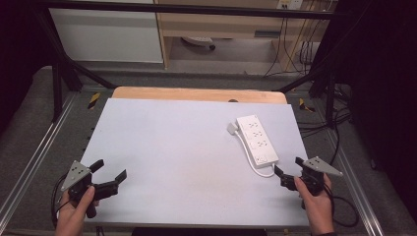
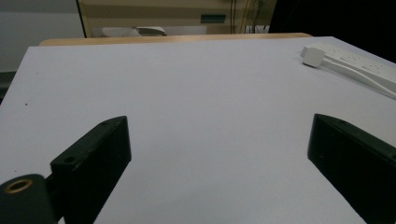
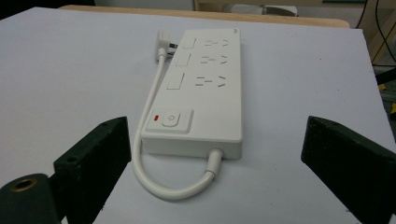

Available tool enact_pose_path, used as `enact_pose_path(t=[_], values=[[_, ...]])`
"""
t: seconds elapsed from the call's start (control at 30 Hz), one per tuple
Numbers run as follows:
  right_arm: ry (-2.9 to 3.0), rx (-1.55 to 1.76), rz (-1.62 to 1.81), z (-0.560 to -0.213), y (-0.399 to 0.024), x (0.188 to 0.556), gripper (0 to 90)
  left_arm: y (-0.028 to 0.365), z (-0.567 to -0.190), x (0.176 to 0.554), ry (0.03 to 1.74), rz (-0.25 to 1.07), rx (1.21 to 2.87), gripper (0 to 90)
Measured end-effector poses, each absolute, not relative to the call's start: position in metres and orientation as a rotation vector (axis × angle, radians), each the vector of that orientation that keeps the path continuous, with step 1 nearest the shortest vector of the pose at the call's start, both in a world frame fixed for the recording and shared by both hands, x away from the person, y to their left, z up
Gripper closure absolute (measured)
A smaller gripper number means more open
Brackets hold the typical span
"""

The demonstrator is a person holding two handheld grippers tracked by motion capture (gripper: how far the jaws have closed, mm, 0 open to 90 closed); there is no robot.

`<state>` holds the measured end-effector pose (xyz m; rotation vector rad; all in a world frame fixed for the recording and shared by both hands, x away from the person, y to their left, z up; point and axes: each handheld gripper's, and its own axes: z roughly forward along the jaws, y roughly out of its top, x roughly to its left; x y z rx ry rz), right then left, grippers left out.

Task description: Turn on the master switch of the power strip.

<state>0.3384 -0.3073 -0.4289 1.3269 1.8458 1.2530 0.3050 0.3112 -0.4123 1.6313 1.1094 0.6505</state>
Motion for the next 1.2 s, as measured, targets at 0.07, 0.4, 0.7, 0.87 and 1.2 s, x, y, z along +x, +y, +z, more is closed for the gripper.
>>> enact_pose_path(t=[0.07,0.4,0.7,0.87,1.2], values=[[1.846,1.323,1.247,-0.428,-0.307,0.338,8.9,0.311,-0.413,0.306,1.111,0.649,1.627,5.3],[1.829,1.348,1.242,-0.422,-0.306,0.337,4.8,0.306,-0.415,0.307,1.099,0.641,1.655,6.2],[1.797,1.359,1.239,-0.415,-0.304,0.337,8.2,0.307,-0.415,0.308,1.124,0.614,1.633,6.2],[1.785,1.331,1.241,-0.412,-0.303,0.338,13.0,0.307,-0.414,0.307,1.112,0.614,1.632,5.6],[1.8,1.282,1.252,-0.396,-0.295,0.349,30.4,0.306,-0.414,0.308,1.109,0.611,1.635,5.4]])
